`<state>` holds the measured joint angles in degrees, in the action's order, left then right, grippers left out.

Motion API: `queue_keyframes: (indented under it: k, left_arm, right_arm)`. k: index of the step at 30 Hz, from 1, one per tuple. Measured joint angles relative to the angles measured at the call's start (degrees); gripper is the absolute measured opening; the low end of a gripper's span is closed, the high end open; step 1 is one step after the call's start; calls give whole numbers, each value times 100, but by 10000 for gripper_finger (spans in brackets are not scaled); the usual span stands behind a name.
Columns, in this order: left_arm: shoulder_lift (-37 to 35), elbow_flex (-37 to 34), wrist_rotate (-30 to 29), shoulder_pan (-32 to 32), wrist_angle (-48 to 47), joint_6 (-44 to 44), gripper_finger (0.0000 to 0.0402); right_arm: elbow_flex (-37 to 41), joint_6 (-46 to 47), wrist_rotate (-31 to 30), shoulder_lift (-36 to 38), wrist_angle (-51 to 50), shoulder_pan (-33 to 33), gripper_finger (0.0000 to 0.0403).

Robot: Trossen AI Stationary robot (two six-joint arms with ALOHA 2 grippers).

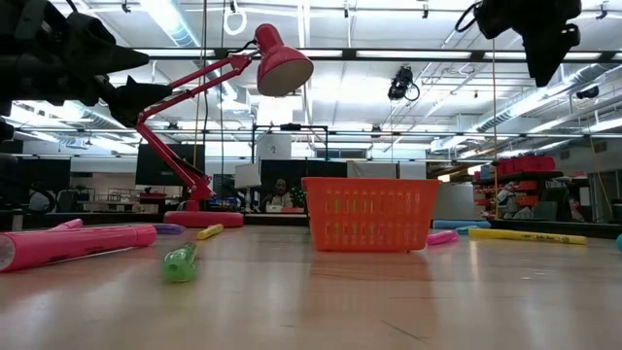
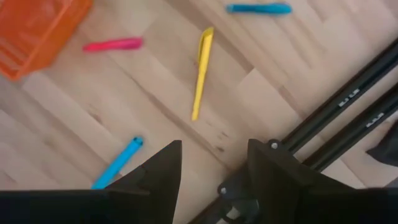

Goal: Pick & Place Markers
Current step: Put the left yellow pen into the orange bin

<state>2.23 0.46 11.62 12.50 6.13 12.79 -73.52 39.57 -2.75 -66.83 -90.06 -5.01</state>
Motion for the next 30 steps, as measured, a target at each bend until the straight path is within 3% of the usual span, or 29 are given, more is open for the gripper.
queue_keyframes:
  k: [22, 30]
  left_arm:
    - [1, 1, 0, -1, 0, -1, 307]
    - [1, 1, 2, 1, 0, -1, 307]
  right_arm:
    - [60, -408, 38, -330, 109, -25, 185]
    - [651, -218, -123, -399, 356, -27, 185]
